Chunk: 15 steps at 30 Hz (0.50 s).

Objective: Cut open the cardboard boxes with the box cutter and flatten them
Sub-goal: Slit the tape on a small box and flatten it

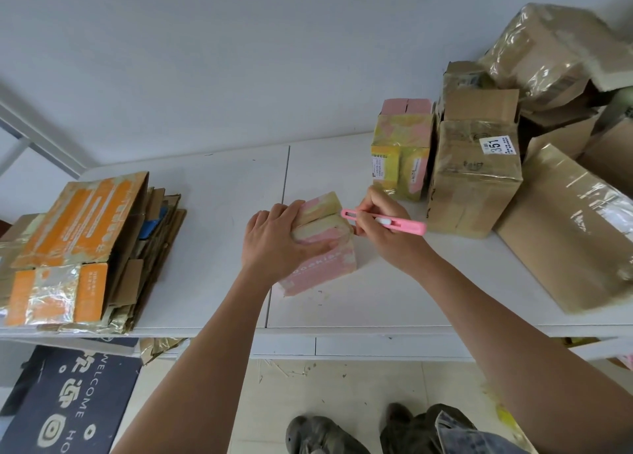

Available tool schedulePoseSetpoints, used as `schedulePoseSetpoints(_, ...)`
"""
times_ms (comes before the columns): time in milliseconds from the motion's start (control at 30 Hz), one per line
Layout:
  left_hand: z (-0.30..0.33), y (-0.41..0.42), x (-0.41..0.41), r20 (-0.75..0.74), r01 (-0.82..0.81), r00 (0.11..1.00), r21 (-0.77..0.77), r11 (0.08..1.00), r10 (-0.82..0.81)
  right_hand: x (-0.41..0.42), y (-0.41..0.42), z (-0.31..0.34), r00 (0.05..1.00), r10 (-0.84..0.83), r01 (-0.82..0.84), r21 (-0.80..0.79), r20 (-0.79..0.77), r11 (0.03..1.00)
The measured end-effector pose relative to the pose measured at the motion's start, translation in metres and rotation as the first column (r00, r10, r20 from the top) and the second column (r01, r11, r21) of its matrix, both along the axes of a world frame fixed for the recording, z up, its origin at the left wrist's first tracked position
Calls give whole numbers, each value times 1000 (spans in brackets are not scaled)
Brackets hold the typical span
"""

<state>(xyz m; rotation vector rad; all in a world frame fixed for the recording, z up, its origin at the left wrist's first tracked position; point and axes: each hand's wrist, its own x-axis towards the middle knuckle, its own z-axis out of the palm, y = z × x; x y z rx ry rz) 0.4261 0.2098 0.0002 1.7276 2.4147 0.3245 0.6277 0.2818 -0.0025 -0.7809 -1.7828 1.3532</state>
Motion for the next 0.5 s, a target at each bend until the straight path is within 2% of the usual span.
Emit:
schedulePoseSetpoints(100, 0, -2, 2, 5, -3, 1000, 0, 1000, 3, 1, -4, -2, 999, -27, 27, 6, -26, 1000)
schedulePoseSetpoints(233, 0, -2, 1, 10, -6, 1000, 9, 1000, 6, -4, 4, -9, 987, -142, 135, -89, -71, 987)
schedulePoseSetpoints(500, 0, -2, 1, 9, -10, 1000, 28, 1000, 10, -11, 9, -6, 992, -120, 119, 16, 35, 993)
